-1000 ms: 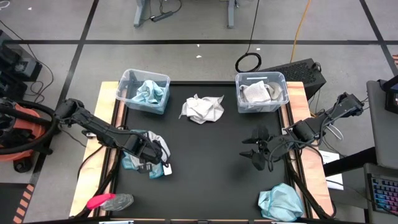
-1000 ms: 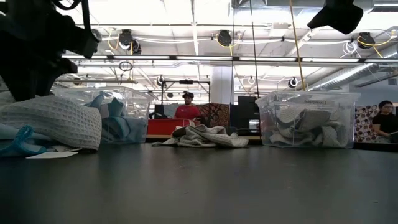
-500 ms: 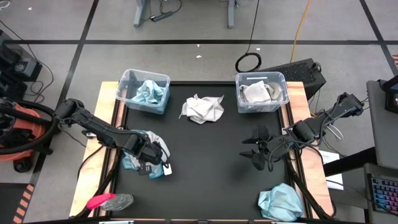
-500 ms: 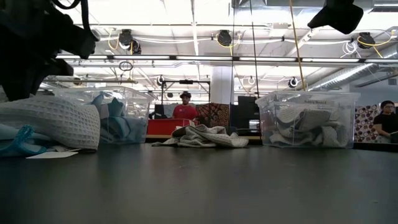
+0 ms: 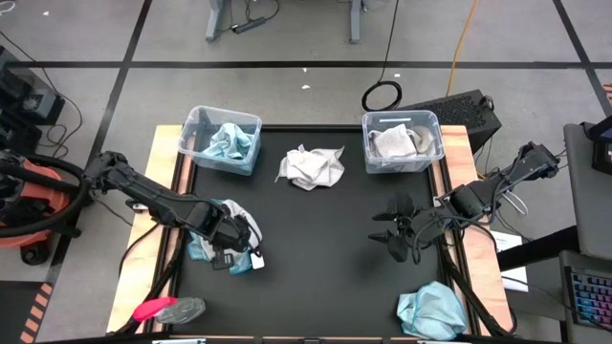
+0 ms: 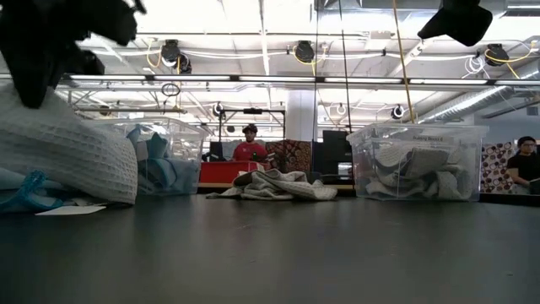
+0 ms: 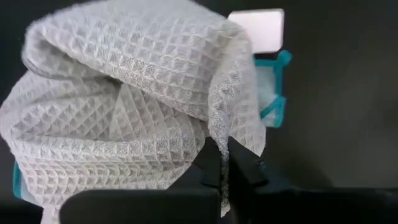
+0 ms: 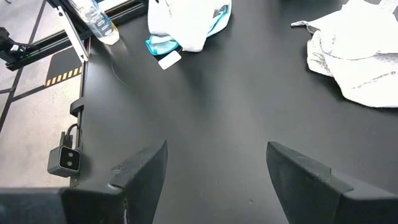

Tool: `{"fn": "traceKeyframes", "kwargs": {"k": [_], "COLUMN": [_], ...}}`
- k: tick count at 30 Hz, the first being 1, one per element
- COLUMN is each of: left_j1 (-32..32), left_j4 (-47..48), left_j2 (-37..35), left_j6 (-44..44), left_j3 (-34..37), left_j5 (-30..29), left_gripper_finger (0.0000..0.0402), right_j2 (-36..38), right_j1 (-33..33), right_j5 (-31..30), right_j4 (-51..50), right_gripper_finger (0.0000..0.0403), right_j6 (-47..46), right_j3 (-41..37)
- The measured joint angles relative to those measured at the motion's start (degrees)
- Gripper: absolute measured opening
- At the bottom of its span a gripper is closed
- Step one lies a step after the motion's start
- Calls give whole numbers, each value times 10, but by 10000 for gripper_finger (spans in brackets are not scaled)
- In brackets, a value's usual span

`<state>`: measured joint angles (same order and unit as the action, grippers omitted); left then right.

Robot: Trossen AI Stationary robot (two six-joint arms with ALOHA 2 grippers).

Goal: Sort microfiber towel by color & place in baskets
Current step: Put the gray microfiber towel into the right transparent bin

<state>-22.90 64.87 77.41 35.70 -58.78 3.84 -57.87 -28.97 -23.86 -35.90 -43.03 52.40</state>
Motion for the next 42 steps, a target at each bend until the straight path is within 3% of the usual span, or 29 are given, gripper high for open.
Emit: {"fn": "traceKeyframes", "kwargs": {"k": [7, 12, 22, 36, 42], "left_j1": [0, 0, 0, 2, 28], "left_j4": [2, 1, -28, -304, -428], "left_j2": [0, 0, -1, -1, 27], "left_j6": [-31, -63, -73, -48, -61], "left_j3": [-40, -60, -93, -141, -141], "left_j5": [-14, -31, -106, -242, -254], "left_gripper_finger": [3, 3, 3, 3, 3], "right_j2": [0, 0, 0, 0, 0], "right_j1": [0, 0, 0, 0, 0], "right_j5": [-5, -42, -91, -73, -59], "right_j4": [-4, -8, 14, 58, 151], "right_gripper_finger": [265, 265, 265, 265, 265], "right_j6": [2, 1, -24, 119, 172], "right_j3": [0, 0, 0, 0, -68]}}
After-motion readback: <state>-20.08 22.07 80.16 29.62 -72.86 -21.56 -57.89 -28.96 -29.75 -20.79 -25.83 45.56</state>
